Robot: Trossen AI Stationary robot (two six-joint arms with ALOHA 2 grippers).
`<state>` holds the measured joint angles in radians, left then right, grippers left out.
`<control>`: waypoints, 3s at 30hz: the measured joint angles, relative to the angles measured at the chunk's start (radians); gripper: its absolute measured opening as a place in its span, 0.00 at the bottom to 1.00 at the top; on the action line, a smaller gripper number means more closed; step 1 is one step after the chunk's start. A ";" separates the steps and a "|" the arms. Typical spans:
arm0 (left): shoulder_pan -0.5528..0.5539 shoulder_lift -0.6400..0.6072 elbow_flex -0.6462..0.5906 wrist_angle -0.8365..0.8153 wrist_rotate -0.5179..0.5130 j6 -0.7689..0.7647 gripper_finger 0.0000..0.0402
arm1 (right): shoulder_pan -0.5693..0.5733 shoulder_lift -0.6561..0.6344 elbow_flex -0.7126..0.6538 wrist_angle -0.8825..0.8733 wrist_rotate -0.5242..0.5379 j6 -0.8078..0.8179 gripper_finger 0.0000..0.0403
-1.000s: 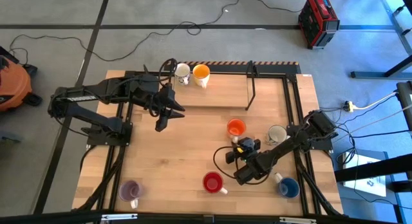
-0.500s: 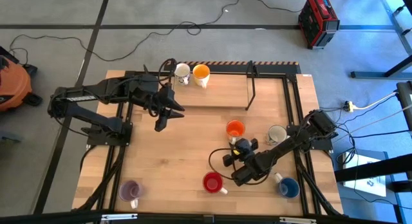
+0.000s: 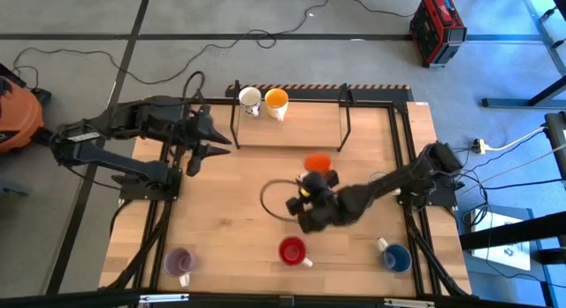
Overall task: Place coffee mugs
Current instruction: Put the orange mug on the shelf
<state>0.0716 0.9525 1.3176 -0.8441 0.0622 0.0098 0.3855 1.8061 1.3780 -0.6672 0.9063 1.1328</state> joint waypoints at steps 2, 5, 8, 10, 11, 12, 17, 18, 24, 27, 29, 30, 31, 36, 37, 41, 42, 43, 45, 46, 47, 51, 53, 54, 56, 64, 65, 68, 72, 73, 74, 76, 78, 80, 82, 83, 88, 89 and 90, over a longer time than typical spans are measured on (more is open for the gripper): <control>0.000 -0.017 -0.004 -0.015 -0.002 0.001 0.27 | -0.044 0.000 0.019 0.029 -0.032 -0.104 0.04; 0.000 -0.038 -0.021 -0.005 -0.002 -0.003 0.27 | -0.100 0.000 0.024 0.093 -0.073 -0.201 0.04; 0.000 -0.051 -0.047 -0.011 -0.002 -0.024 0.27 | -0.148 0.000 0.019 0.163 -0.133 -0.317 0.04; 0.000 -0.056 -0.059 -0.009 -0.002 -0.034 0.27 | -0.176 0.000 0.005 0.225 -0.189 -0.406 0.04; 0.000 -0.059 -0.065 -0.011 -0.001 -0.040 0.27 | -0.190 0.001 -0.004 0.255 -0.218 -0.448 0.04; 0.000 -0.062 -0.068 -0.011 0.001 -0.045 0.27 | -0.203 0.001 -0.011 0.281 -0.248 -0.484 0.04; 0.000 -0.071 -0.087 -0.008 0.007 -0.059 0.27 | -0.232 0.001 -0.076 0.534 -0.428 -0.649 0.04; 0.000 -0.072 -0.092 -0.002 0.006 -0.063 0.27 | -0.228 0.001 -0.101 0.609 -0.460 -0.666 0.04; 0.000 -0.070 -0.125 0.038 0.007 -0.101 0.27 | -0.175 0.013 -0.288 0.972 -0.526 -0.663 0.04; 0.000 -0.059 -0.126 0.042 0.006 -0.108 0.27 | -0.151 0.032 -0.371 1.100 -0.520 -0.646 0.04; 0.000 -0.056 -0.127 0.046 0.006 -0.108 0.27 | -0.136 0.044 -0.412 1.165 -0.511 -0.644 0.04; 0.000 -0.055 -0.127 0.053 0.006 -0.108 0.27 | -0.134 0.051 -0.429 1.199 -0.513 -0.644 0.04; 0.000 -0.055 -0.127 0.061 0.006 -0.107 0.27 | -0.130 0.059 -0.445 1.231 -0.519 -0.644 0.04; 0.000 -0.035 -0.127 0.091 0.005 -0.107 0.27 | -0.128 0.114 -0.471 1.323 -0.554 -0.670 0.04; 0.000 -0.034 -0.127 0.097 0.005 -0.107 0.27 | -0.128 0.123 -0.471 1.334 -0.556 -0.679 0.04; 0.000 -0.019 -0.127 0.116 0.002 -0.107 0.27 | -0.129 0.148 -0.471 1.333 -0.566 -0.702 0.04; 0.000 -0.017 -0.127 0.117 0.002 -0.107 0.27 | -0.129 0.150 -0.471 1.330 -0.570 -0.703 0.04; 0.000 -0.015 -0.127 0.118 0.002 -0.107 0.27 | -0.129 0.154 -0.471 1.339 -0.571 -0.704 0.04; 0.000 -0.014 -0.127 0.121 0.002 -0.107 0.27 | -0.129 0.160 -0.471 1.349 -0.582 -0.704 0.04; 0.000 -0.014 -0.127 0.121 0.002 -0.108 0.27 | -0.129 0.164 -0.471 1.362 -0.585 -0.704 0.04; 0.000 -0.012 -0.127 0.125 0.002 -0.109 0.27 | -0.129 0.170 -0.471 1.375 -0.588 -0.704 0.04; 0.000 -0.009 -0.126 0.125 0.002 -0.122 0.27 | -0.130 0.177 -0.471 1.430 -0.586 -0.735 0.04; 0.000 -0.010 -0.126 0.131 0.001 -0.130 0.27 | -0.131 0.185 -0.469 1.441 -0.586 -0.751 0.04; 0.000 -0.009 -0.126 0.131 0.001 -0.131 0.27 | -0.131 0.188 -0.470 1.434 -0.587 -0.753 0.04; 0.000 -0.009 -0.126 0.132 0.001 -0.131 0.27 | -0.131 0.207 -0.470 1.445 -0.594 -0.764 0.04; 0.000 -0.009 -0.126 0.143 0.000 -0.131 0.27 | -0.120 0.235 -0.469 1.466 -0.584 -0.769 0.10; 0.000 -0.009 -0.126 0.142 -0.001 -0.131 0.27 | -0.115 0.235 -0.469 1.460 -0.571 -0.767 0.12; 0.000 -0.009 -0.126 0.143 0.000 -0.131 0.27 | -0.113 0.236 -0.470 1.440 -0.554 -0.767 0.20; 0.000 -0.009 -0.126 0.142 0.001 -0.134 0.27 | -0.115 0.226 -0.469 1.401 -0.548 -0.762 0.32; 0.000 -0.009 -0.126 0.142 0.001 -0.134 0.27 | -0.115 0.219 -0.469 1.383 -0.548 -0.757 0.34; 0.000 -0.009 -0.126 0.143 0.001 -0.134 0.27 | -0.114 0.210 -0.469 1.358 -0.547 -0.751 0.37; 0.000 -0.009 -0.126 0.142 0.001 -0.134 0.27 | -0.114 0.183 -0.469 1.295 -0.548 -0.731 0.41; 0.000 -0.009 -0.126 0.142 0.001 -0.134 0.27 | -0.115 0.158 -0.469 1.237 -0.538 -0.717 0.43; 0.000 -0.009 -0.126 0.142 0.001 -0.133 0.27 | -0.116 0.135 -0.470 1.177 -0.533 -0.710 0.45; 0.000 -0.009 -0.126 0.142 0.001 -0.134 0.27 | -0.116 0.113 -0.470 1.133 -0.534 -0.709 0.45; 0.000 -0.009 -0.126 0.142 0.001 -0.134 0.27 | -0.116 0.102 -0.470 1.113 -0.537 -0.706 0.45; 0.000 -0.009 -0.126 0.142 0.002 -0.133 0.27 | -0.116 0.081 -0.470 1.022 -0.551 -0.675 0.45; 0.000 -0.009 -0.126 0.142 0.002 -0.133 0.27 | -0.116 0.080 -0.470 1.007 -0.551 -0.660 0.45; 0.000 -0.009 -0.126 0.142 0.003 -0.133 0.27 | -0.116 0.077 -0.470 0.986 -0.555 -0.638 0.45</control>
<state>0.0715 0.9436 1.1915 -0.7021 0.0650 -0.1234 0.2699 1.8829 0.9077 0.3188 0.3511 0.4945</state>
